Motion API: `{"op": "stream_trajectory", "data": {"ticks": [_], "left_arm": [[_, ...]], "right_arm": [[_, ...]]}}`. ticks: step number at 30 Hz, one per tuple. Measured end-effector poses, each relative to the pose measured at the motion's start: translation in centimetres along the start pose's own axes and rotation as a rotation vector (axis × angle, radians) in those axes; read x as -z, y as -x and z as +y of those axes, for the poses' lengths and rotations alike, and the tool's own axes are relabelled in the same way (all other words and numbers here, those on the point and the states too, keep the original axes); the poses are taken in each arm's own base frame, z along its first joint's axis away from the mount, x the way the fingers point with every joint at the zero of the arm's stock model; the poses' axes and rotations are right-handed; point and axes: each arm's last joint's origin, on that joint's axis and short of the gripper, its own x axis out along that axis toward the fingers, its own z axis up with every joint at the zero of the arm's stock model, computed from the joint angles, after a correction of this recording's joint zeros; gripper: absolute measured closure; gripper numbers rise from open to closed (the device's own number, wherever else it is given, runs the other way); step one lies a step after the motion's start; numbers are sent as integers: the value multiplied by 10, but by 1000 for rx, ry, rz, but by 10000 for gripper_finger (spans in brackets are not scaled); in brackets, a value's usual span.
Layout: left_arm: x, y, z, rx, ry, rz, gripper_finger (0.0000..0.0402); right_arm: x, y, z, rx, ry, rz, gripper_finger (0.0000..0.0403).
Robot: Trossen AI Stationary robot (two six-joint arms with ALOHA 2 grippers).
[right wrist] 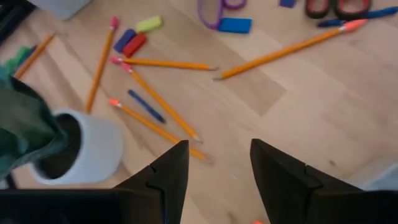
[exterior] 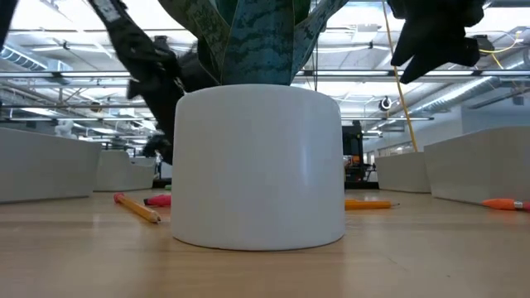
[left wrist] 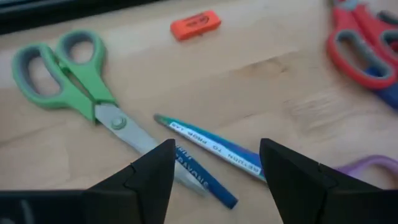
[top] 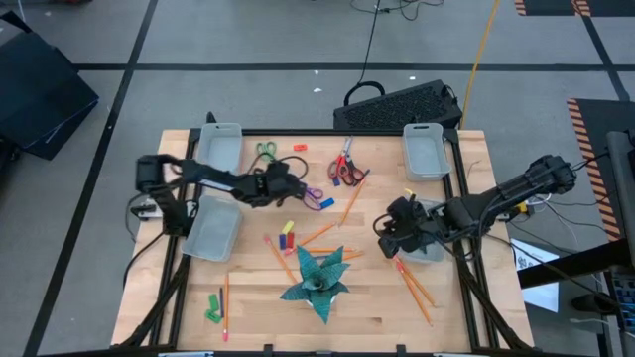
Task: Sort crayons/erasers/pens/pencils in bins
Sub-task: Put the blue crayon into the bottom right gray bin
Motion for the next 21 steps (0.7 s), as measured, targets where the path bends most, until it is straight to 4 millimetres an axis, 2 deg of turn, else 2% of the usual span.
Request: {"op": "stream_trajectory", "data": {"ticks": [4, 9, 16, 21], "left_arm": [[7, -17, -10, -27, 12, 32, 165], [14, -21, -11, -46, 36, 67, 165], [21, -9, -10, -72, 2, 123, 165], [16, 11, -9, -45, -24, 150, 165]], "right_arm": [[-2, 0, 3, -36, 16, -2, 239], [0, 0, 4, -52, 29, 22, 239], [0, 0, 4, -50, 48, 22, 239], [-1, 0, 4, -50, 53, 19, 239]]}}
